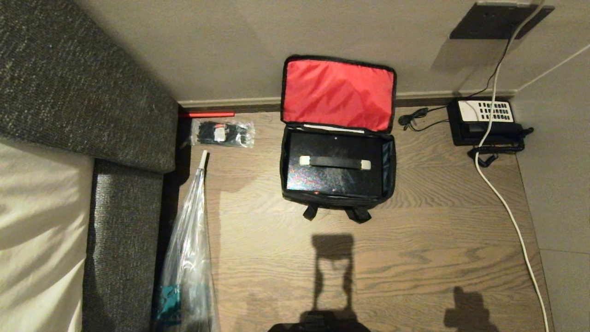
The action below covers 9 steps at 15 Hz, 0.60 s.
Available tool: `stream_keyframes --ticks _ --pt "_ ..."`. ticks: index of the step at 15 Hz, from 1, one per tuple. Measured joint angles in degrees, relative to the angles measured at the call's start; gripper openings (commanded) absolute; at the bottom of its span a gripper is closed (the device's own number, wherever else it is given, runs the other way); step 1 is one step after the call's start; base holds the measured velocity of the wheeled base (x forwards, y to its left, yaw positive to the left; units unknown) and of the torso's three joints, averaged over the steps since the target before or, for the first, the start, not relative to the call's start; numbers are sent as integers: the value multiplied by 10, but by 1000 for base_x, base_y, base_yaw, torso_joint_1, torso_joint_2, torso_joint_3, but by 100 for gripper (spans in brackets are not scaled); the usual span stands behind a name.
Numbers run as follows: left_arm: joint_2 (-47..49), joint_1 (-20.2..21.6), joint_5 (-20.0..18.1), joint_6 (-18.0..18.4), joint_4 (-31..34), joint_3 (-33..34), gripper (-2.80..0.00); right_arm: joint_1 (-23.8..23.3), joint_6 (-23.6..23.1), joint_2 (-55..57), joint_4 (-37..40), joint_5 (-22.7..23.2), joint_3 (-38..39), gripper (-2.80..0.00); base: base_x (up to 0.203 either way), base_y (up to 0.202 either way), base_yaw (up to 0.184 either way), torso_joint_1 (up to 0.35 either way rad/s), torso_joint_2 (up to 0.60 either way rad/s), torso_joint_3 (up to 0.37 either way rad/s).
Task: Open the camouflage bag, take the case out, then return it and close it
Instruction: Grip the handle
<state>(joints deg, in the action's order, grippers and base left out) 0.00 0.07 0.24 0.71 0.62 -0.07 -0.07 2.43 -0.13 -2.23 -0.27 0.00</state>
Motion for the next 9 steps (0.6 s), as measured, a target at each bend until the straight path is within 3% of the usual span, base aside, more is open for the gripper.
stream_keyframes --ticks 9 --pt "0 0 0 1 0 0 -280 0 0 0 0 0 0 -280 0 0 0 -1 0 13"
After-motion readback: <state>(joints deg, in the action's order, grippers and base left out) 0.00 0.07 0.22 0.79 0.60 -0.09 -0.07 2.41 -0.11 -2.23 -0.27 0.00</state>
